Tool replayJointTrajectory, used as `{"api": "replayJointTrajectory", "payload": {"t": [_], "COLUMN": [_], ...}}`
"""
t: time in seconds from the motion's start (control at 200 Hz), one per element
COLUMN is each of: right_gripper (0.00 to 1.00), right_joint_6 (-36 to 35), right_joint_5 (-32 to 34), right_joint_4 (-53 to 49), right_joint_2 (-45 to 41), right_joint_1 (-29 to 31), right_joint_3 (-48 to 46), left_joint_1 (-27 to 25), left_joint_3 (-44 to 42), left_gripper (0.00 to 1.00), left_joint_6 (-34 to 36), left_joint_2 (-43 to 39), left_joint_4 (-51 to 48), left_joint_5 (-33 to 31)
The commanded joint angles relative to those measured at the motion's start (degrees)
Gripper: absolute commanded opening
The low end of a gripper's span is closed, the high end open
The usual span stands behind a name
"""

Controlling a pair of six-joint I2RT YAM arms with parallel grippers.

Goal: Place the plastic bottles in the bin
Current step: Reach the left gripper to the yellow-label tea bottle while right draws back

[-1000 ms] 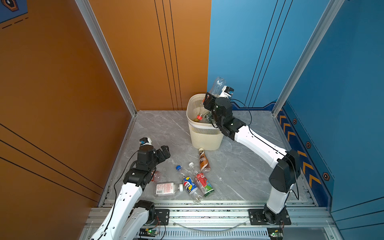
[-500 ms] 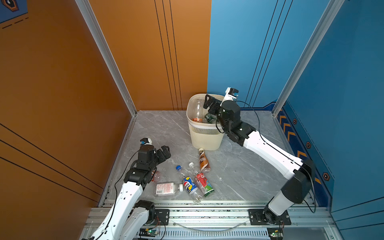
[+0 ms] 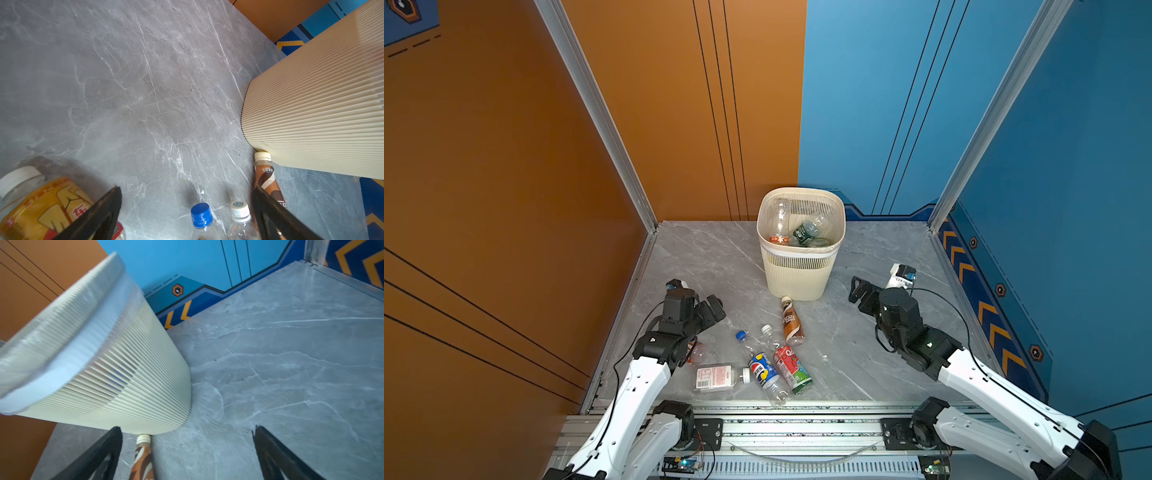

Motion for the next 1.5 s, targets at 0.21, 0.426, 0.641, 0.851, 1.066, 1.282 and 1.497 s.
{"api": "replayJointTrajectory", "payload": {"t": [0.21,0.426,0.641,0.851,1.066,1.282,1.497], "right_gripper": [1.00,1.00,1.00,1.00,0.99,1.00,1.00], "right_joint_6": [-0.7,-1.8,-1.4,-0.7,-0.3,-0.1,0.0], "right_joint_5": [-10.5,-17.0,-18.6,-19.4,-19.8,-19.4,-18.8], "right_joint_4": [1.3,2.2,3.8,4.6,4.8,4.3,3.1], "right_joint_2": [0.1,1.9,2.2,2.0,2.2,1.6,0.5], "right_joint_1": [-8.8,-12.7,-14.5,-15.8,-16.0,-16.1,-16.3], "right_joint_3": [0.6,0.6,-1.1,-1.8,-1.9,-2.4,-2.2], "left_joint_1": [1.7,7.5,13.3,17.0,17.3,17.3,17.4], "left_joint_3": [9.5,5.1,0.8,-1.9,-5.3,-7.8,-10.5], "left_gripper": [0.98,0.98,0.96,0.95,0.93,0.92,0.87], "left_joint_6": [-10.6,-14.3,-16.3,-15.1,-16.3,-17.4,-19.6], "left_joint_2": [-0.9,-0.4,0.1,1.4,3.9,7.1,9.7], "left_joint_4": [-24.1,-25.4,-25.4,-23.1,-16.8,-10.0,-2.3], "left_joint_5": [-11.2,-5.7,-2.4,-1.7,0.4,2.1,3.9]}}
